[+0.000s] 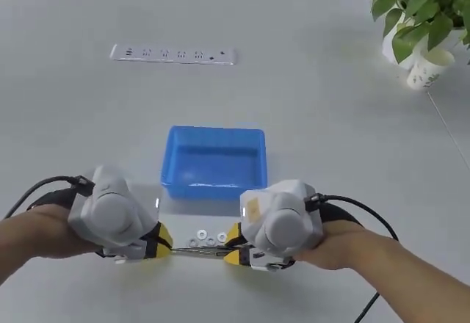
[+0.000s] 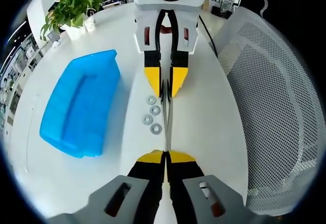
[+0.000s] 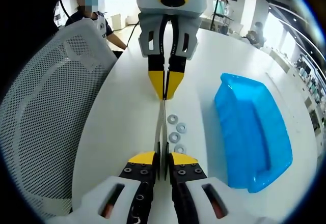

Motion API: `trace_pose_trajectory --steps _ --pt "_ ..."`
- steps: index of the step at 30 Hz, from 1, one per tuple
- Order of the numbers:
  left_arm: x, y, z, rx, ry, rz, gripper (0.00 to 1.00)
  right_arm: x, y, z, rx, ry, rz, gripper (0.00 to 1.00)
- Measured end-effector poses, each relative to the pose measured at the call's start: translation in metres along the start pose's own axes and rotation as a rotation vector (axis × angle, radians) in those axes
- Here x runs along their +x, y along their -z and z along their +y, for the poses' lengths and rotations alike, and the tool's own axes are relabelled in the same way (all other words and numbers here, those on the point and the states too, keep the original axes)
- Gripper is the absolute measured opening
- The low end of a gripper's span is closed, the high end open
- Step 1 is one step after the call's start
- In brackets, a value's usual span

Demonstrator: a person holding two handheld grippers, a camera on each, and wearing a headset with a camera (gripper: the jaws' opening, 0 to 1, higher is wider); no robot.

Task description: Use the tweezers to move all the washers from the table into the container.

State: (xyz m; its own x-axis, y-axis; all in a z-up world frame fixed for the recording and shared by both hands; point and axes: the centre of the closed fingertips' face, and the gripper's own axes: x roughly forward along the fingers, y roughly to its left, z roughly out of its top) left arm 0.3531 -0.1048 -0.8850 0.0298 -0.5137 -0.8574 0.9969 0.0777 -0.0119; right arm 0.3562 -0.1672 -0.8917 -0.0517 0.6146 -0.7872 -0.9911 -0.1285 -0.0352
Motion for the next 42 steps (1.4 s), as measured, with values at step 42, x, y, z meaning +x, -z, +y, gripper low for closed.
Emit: trace_pose_trajectory --steps 42 --pt "-0.064 -0.087 -0.002 0.076 -0.051 -0.177 0.05 -0.010 -0.012 -0.001 0.049 0.041 -0.070 0.11"
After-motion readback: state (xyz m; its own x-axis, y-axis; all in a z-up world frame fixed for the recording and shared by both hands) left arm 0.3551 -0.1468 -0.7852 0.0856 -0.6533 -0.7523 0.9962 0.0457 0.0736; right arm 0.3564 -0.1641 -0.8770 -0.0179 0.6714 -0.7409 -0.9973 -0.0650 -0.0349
